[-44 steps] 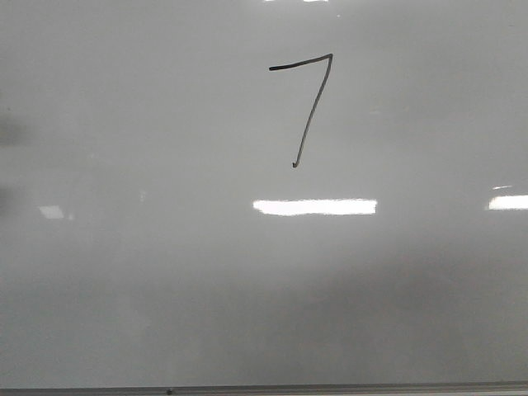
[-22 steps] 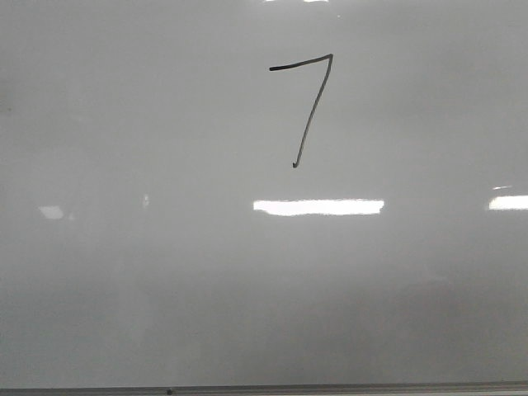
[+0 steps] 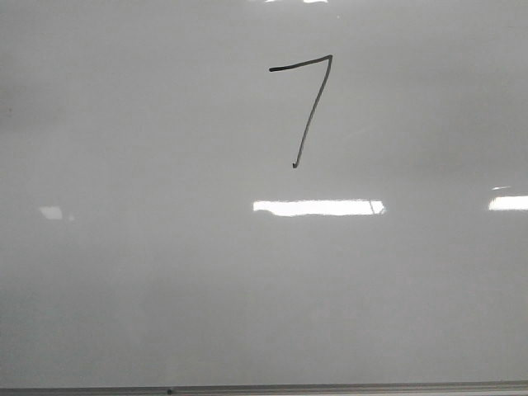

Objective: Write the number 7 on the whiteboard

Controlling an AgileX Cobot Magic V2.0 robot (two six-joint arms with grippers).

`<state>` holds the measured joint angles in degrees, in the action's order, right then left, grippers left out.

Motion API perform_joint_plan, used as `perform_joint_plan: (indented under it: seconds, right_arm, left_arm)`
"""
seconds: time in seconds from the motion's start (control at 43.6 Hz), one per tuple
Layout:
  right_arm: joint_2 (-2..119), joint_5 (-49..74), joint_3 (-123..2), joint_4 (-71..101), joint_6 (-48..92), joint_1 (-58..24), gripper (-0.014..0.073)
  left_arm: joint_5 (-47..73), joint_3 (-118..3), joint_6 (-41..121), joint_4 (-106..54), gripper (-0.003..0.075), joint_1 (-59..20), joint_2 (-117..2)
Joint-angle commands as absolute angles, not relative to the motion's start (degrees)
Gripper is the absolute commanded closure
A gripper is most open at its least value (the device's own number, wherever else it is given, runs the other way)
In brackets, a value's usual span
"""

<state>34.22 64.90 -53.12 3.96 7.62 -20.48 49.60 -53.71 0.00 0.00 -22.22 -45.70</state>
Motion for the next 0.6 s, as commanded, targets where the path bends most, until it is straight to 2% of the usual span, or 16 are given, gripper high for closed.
perform_joint_plan:
  seconds: [0.0, 0.229, 0.321, 0.39, 0.573]
  right_arm:
    - [32.35, 61.02, -52.68, 3.68, 7.66, -20.13, 0.0159]
    - [30.59, 60.96, -51.43, 3.68, 7.66, -20.13, 0.0159]
    - [30.59, 60.95, -51.43, 3.68, 7.66, -20.13, 0.0180]
    - [30.59, 60.90, -51.43, 3.68, 7.66, -20.13, 0.0247]
    - [30.59, 60.34, -51.43, 3.68, 7.66, -20.13, 0.0535]
  left_arm:
    - [47.40, -53.96, 0.45, -1.03, 0.0312, -25.03, -42.03]
    - [48.44, -49.99, 0.45, -1.66, 0.0315, -26.24, -38.92]
    - [48.29, -49.71, 0.45, -1.66, 0.0354, -26.24, -38.92]
    - [48.01, -49.71, 0.45, -1.66, 0.0416, -26.24, -38.92]
    - [47.60, -49.71, 0.45, -1.66, 0.0634, -26.24, -38.92]
